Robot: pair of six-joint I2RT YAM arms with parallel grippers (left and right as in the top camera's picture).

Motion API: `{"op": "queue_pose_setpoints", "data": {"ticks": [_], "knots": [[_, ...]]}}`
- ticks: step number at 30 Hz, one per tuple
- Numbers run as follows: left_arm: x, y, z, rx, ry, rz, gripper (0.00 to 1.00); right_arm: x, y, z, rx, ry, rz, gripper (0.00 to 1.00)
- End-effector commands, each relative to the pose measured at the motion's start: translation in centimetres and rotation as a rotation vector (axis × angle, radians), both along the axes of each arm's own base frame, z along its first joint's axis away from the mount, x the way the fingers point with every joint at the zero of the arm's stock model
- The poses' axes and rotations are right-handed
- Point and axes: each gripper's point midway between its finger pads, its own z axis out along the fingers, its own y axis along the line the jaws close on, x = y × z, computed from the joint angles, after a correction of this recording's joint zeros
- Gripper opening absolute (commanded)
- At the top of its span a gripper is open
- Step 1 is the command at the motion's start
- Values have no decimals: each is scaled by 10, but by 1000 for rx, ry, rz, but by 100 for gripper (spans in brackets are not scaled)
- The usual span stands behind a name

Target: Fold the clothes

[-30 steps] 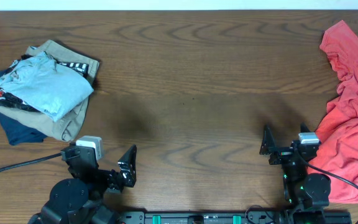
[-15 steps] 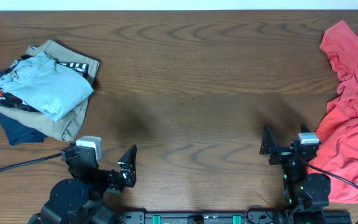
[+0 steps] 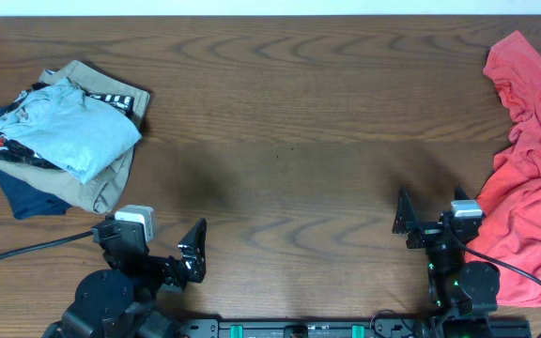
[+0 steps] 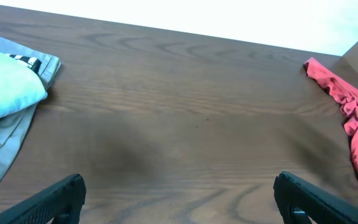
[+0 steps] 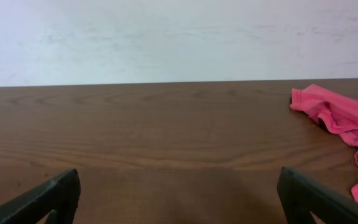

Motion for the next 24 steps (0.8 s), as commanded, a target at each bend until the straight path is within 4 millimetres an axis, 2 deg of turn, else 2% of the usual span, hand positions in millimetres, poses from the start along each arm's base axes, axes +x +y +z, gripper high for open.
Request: {"op": "queue_pose_setpoints", "data": {"ticks": [1,11,19,24], "knots": [[1,2,-1,3,-3,15,98,0,-3,-1,-16,-1,-11,99],[1,6,-3,18,0,27,98,0,-3,-1,-16,-1,-11,99],[4,51,-36,54,108,271,98,0,-3,-1,-16,-1,-11,99],[2,74,-67,51,132,405,98,0,-3,-1,-16,-1,-11,99]]}}
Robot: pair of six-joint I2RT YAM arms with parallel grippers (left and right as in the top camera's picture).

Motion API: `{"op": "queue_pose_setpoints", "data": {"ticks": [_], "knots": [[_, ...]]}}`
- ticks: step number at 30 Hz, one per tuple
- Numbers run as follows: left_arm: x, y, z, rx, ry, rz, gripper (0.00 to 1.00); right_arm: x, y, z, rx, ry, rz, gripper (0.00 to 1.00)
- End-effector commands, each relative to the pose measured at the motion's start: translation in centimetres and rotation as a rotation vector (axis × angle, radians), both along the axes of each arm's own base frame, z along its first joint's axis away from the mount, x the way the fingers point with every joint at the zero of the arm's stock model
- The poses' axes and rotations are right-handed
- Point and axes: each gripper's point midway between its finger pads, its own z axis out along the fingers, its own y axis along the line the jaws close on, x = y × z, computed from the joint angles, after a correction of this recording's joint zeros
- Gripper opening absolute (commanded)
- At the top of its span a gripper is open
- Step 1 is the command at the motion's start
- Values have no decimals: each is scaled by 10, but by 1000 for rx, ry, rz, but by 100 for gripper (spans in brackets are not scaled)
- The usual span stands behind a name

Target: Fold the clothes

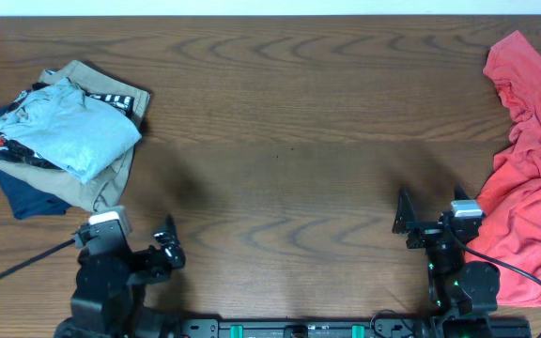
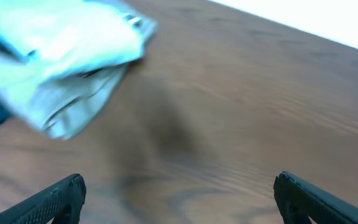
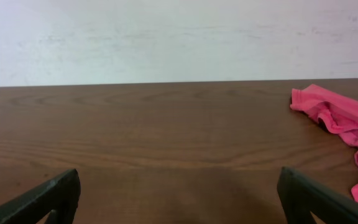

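Observation:
A crumpled red shirt point(image 1: 532, 178) lies at the table's right edge, and its near folds show in the right wrist view as red shirt point(image 3: 342, 119). At the far left sits a pile of folded clothes point(image 1: 62, 136), light blue on top, tan and navy beneath; the left wrist view shows this pile point(image 2: 67, 59) blurred. My left gripper point(image 1: 135, 247) is open near the front edge, pointing toward the pile, with nothing between its fingers point(image 2: 58, 198). Just left of the red shirt, my right gripper point(image 1: 430, 208) stands open and empty, fingers point(image 3: 50, 200) wide apart.
The brown wooden table point(image 1: 280, 141) stretches between the pile and the shirt. A black cable point(image 1: 17, 258) runs from the left arm off the left edge. A pale wall point(image 3: 179, 37) stands behind the table's far edge.
My left arm has swung to the left; its wrist view now faces the folded pile instead of the table's middle and the red shirt. The right arm has not moved.

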Motion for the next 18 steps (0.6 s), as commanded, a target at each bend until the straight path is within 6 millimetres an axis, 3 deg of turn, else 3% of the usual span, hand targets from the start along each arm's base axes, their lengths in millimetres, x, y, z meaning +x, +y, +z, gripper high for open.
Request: {"op": "queue_pose_setpoints", "data": {"ticks": [1,7,11,18], "knots": [[-2,12,-18,-1,-10,67,98,0,-3,-1,-16,-1,-11,99],[8,21,-45,-16,-116,120,98,0,-3,-1,-16,-1,-11,99],[27,12,-56,9,-181,40,98,0,-3,-1,-16,-1,-11,99],[68,4,-38,64,-479,-29,98,0,-3,-1,-16,-1,-11,99]]}}
